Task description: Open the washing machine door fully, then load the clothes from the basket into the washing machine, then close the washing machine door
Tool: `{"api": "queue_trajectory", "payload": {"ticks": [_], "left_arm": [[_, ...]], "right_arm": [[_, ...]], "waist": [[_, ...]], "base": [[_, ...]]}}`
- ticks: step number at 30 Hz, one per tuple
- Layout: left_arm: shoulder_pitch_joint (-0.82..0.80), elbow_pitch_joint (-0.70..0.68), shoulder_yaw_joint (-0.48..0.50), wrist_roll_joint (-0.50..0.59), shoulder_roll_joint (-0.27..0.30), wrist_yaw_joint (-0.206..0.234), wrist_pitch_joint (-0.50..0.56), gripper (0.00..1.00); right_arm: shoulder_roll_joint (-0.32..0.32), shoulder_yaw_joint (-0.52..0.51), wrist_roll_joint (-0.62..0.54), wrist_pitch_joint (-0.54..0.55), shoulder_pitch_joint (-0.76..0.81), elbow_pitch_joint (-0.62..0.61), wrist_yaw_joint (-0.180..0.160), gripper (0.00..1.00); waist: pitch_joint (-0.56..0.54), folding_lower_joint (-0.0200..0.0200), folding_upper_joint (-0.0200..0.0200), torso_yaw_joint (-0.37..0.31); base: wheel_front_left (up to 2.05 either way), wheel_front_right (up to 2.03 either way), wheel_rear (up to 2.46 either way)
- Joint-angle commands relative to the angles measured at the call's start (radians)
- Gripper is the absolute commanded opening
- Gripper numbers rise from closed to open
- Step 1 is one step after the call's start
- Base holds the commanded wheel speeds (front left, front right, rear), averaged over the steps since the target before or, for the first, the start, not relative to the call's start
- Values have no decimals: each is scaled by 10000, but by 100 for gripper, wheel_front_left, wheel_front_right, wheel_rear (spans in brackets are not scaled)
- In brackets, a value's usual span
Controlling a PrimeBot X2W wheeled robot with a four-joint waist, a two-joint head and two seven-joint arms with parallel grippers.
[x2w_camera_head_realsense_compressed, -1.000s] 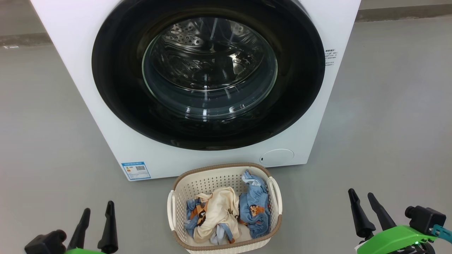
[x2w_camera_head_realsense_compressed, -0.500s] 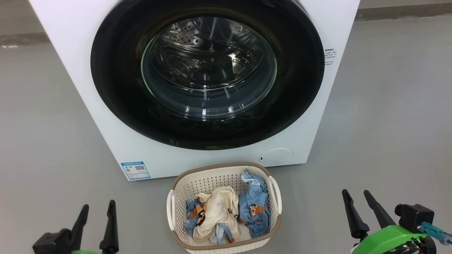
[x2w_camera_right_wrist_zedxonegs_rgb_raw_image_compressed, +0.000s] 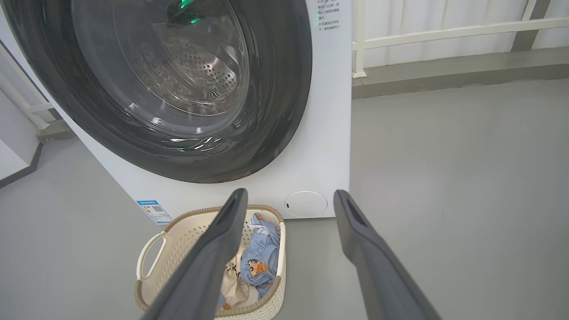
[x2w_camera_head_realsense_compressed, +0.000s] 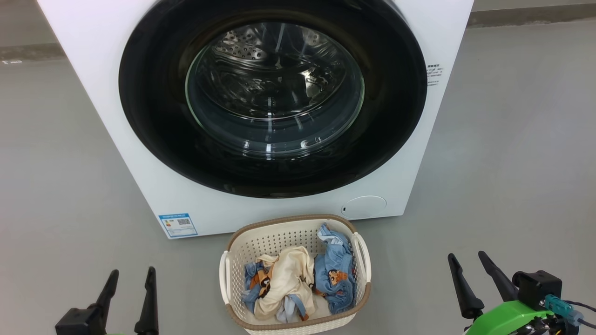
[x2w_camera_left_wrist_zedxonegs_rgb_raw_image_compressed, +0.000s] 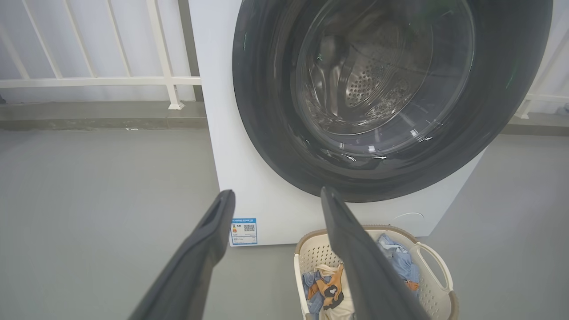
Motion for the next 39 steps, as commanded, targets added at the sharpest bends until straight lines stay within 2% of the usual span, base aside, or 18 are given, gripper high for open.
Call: {"api": "queue_trajectory", "payload": {"ticks": [1, 13, 23, 32, 39], "left_arm": [[-189, -115, 332, 89, 213, -15, -136, 100], [-324, 467, 696, -511, 84, -15, -136, 100], [-405, 616, 809, -406, 41, -15, -136, 100], [-429, 612, 951, -70, -8, -15, -136, 100], [-479, 673, 1030, 133, -42, -15, -136, 100]], "right_arm": [[-121, 182, -171, -132, -366, -180, 12, 100], [65, -244, -237, -132, -220, -261, 12, 100], [273, -729, -563, -132, -136, -291, 12, 100], [292, -724, -577, -132, -143, -327, 12, 100], [277, -707, -560, -132, -129, -352, 12, 100]], "waist": [[0, 0, -1, -10], [-15, 0, -1, -63], [-31, 0, -1, -31], [-16, 0, -1, -31], [27, 0, -1, -59]], "base": [[0, 0, 0], [0, 0, 0], [0, 0, 0], [8, 8, -15], [57, 57, -114]]}}
